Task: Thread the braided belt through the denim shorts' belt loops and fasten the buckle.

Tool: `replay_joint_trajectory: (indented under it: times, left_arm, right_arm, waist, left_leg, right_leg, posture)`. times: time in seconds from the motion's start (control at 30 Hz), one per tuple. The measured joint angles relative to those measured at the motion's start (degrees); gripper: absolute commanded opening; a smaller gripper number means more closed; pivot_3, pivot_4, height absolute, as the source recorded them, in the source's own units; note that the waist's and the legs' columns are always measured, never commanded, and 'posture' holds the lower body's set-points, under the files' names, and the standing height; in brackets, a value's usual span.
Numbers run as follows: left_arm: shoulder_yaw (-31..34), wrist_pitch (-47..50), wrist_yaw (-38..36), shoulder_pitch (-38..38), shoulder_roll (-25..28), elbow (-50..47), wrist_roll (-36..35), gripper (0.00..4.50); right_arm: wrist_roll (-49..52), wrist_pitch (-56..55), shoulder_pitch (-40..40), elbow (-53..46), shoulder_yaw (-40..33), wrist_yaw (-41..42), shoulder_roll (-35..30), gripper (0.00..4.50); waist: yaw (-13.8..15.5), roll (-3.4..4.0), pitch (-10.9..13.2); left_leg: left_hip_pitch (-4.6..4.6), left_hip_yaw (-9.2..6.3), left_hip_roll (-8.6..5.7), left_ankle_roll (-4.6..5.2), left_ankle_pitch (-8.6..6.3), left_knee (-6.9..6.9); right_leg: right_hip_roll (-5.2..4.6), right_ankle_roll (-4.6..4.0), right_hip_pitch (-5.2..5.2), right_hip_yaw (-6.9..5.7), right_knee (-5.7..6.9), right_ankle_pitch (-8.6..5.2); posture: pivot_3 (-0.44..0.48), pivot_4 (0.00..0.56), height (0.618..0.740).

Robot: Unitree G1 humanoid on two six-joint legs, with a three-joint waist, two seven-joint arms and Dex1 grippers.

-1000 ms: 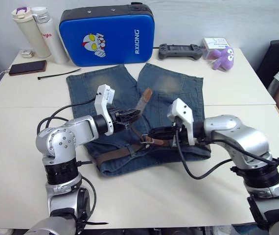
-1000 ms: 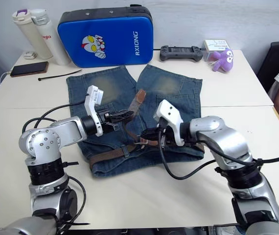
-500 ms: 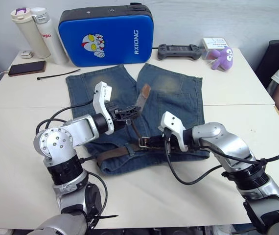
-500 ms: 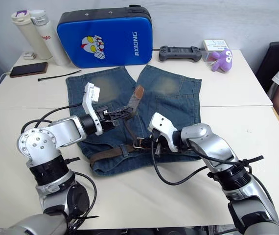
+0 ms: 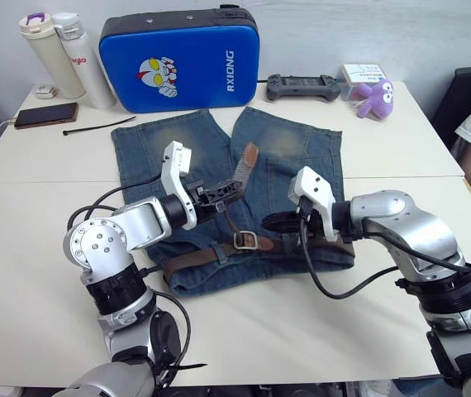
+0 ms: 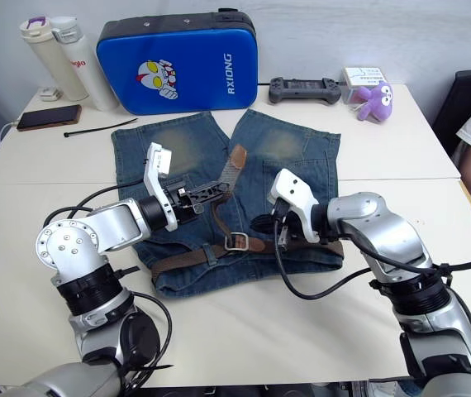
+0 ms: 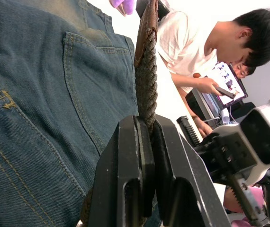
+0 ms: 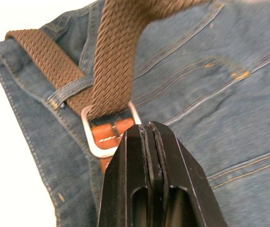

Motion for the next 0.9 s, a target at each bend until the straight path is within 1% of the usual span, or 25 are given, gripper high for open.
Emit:
replay_joint_trajectory:
  times: [0.1,0.3,0.63,0.9]
  left_arm:
    - [-0.1,0.1,-0.1,0.2,0.5,0.0,0.0,0.0]
    - [-2.6,-0.1,-0.8,3.9,4.2,-1.1,0.1,0.0]
    - [-3.4,-1.5,-1.3,4.4,4.3,-1.7,0.1,0.0]
    - [-3.1,-2.0,-1.8,5.7,6.9,-1.7,0.1,0.0]
  right_arm:
    - [-0.4,-0.7,1.0,1.2,1.7,0.0,1.1,0.04]
    - [-0.8,-1.2,1.4,2.2,2.7,0.5,2.0,0.04]
    - [-0.9,-1.4,1.0,4.4,3.2,0.5,6.1,0.04]
    - [-1.8,-3.6,-0.6,7.2,4.6,0.6,9.0,0.04]
  waist:
    - [-0.1,0.0,0.0]
    - [0.0,0.0,0.0]
    - [-0.1,0.0,0.0]
    - [-0.1,0.0,0.0]
  left_leg:
    - [0.0,0.01,0.0,0.0,0.0,0.0]
    - [0.02,0.0,0.0,0.0,0.0,0.0]
    - [0.03,0.0,0.01,-0.01,0.0,-0.01]
    - [0.03,-0.01,0.0,-0.01,0.0,0.0]
  right_leg:
    - [0.0,0.0,0.0,0.0,0.01,0.0]
    - [-0.01,0.0,0.0,0.01,0.01,0.0]
    - [0.0,0.0,-0.01,0.01,0.03,0.0]
    - [0.0,0.0,-0.01,0.0,0.02,0.0]
  posture:
    - [0.0,0.15,0.74]
    - [0.0,0.15,0.74]
    - [0.0,0.15,0.74]
    - [0.0,0.15,0.74]
